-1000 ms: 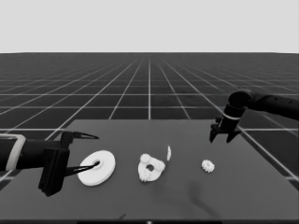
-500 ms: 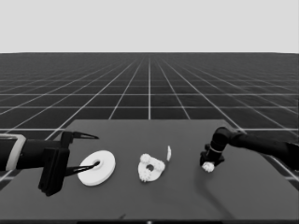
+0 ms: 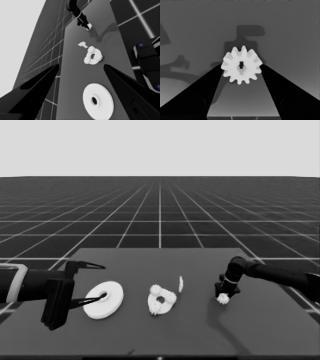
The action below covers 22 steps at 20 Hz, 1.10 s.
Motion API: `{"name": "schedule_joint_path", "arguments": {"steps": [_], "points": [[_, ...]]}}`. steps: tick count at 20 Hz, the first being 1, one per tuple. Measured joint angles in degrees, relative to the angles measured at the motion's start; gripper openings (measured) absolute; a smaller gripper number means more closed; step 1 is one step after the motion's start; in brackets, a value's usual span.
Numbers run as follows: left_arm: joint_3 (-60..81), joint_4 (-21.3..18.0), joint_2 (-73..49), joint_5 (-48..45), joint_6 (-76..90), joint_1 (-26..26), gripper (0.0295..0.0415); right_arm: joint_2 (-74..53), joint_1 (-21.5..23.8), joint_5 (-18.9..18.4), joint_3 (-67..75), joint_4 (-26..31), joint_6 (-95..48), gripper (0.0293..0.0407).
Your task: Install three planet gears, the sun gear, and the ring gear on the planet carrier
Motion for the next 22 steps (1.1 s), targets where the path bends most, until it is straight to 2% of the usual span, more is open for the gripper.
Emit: {"name": "schedule_joint_path", "arguments": {"steps": [1,2,3,4,6,11,12,13,14,17,21,22], "points": [[0.0,0.0,0.0,0.0,0.0,0.0,0.0385,0.0,0.0,0.0,0.0,0.0,0.0,0.0309],[0.0,0.0,0.0,0.0,0.0,0.0,0.0385,-4.2,6.5,-7.2,8.8,5.1,3.0,0.0310],[0.0,0.0,0.0,0.0,0.0,0.0,0.0385,-5.5,13.6,-11.1,11.3,9.6,3.7,0.0310],[0.0,0.0,0.0,0.0,0.0,0.0,0.0385,-5.5,17.8,-13.4,11.1,12.5,3.6,0.0310],[0.0,0.0,0.0,0.0,0.0,0.0,0.0385,-4.9,21.5,-15.5,9.9,15.1,3.1,0.0310],[0.0,0.0,0.0,0.0,0.0,0.0,0.0385,-4.5,23.1,-16.5,8.9,16.3,2.8,0.0310],[0.0,0.0,0.0,0.0,0.0,0.0,0.0385,1.9,23.2,-15.8,16.8,17.0,23.8,0.0310],[0.0,0.0,0.0,0.0,0.0,0.0,0.0385,16.0,23.2,-15.2,16.6,17.3,34.4,0.0310],[0.0,0.0,0.0,0.0,0.0,0.0,0.0385,26.1,23.2,-15.0,11.1,17.3,37.0,0.0310],[0.0,0.0,0.0,0.0,0.0,0.0,0.0385,37.8,23.2,-15.0,-0.7,17.3,35.3,0.0310],[0.0,0.0,0.0,0.0,0.0,0.0,0.0385,40.3,23.2,-15.1,-4.3,17.2,34.2,0.0310],[0.0,0.0,0.0,0.0,0.0,0.0,0.0385,40.1,16.6,-13.6,-3.7,9.4,34.7,0.0310]]}}
